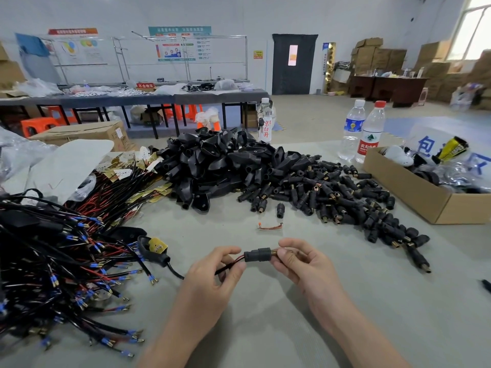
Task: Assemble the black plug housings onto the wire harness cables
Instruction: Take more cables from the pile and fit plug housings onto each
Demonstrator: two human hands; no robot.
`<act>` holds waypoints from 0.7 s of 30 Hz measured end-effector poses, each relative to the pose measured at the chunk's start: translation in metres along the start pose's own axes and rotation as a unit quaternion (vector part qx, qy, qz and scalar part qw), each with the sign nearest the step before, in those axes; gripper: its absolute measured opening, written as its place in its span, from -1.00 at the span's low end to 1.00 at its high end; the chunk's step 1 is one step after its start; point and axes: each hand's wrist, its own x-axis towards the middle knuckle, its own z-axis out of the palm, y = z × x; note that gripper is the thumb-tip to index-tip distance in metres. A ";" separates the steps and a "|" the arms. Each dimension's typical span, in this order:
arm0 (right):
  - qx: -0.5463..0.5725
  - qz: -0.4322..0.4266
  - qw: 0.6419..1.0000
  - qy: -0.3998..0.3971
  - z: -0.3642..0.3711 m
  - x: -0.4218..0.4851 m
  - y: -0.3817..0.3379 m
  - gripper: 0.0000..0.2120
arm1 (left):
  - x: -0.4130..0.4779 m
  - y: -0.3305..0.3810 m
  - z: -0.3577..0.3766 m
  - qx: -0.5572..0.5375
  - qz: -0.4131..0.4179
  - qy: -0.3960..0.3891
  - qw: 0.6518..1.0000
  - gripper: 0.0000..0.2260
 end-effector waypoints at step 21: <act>0.024 0.019 0.999 -0.029 0.003 0.002 0.005 -0.63 | -0.004 0.007 0.002 0.075 0.046 0.009 0.996 -0.79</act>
